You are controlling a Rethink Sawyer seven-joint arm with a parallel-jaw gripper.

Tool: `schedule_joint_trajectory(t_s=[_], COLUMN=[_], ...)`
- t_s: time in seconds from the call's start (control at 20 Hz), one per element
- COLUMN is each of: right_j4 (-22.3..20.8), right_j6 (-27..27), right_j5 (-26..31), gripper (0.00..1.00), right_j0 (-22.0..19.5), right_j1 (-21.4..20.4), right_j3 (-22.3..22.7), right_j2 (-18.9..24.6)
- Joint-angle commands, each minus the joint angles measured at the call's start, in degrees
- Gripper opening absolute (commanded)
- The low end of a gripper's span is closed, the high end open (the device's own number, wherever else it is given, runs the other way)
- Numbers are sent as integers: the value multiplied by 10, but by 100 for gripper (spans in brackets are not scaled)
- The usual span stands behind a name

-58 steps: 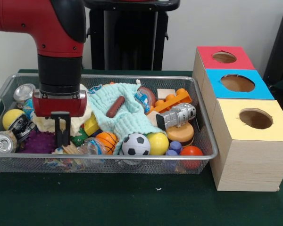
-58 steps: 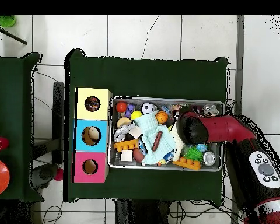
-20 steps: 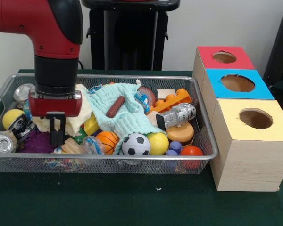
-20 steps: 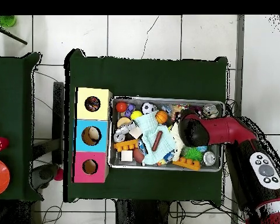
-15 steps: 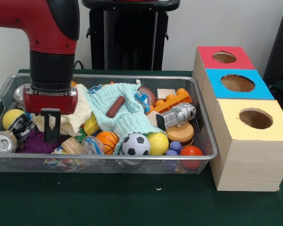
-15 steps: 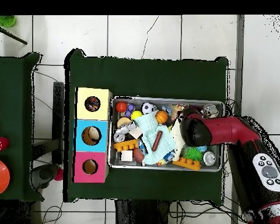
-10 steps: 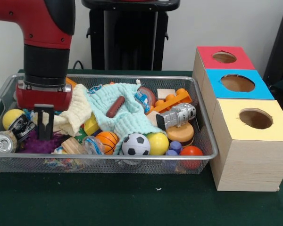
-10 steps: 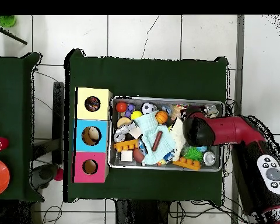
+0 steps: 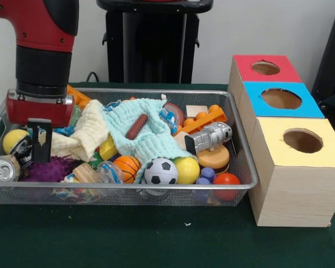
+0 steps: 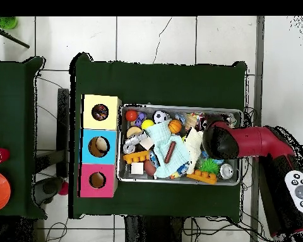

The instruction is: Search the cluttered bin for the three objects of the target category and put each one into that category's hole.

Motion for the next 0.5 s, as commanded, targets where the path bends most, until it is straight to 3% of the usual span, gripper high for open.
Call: schedule_joint_trajectory(t_s=[0.05,0.5], right_j4=[-22,-12], right_j6=[-71,-68], right_j5=[-9,-2], gripper=[0,0], right_j0=[-8,-11], right_j1=[47,55], right_j3=[2,14], right_j2=[40,47])
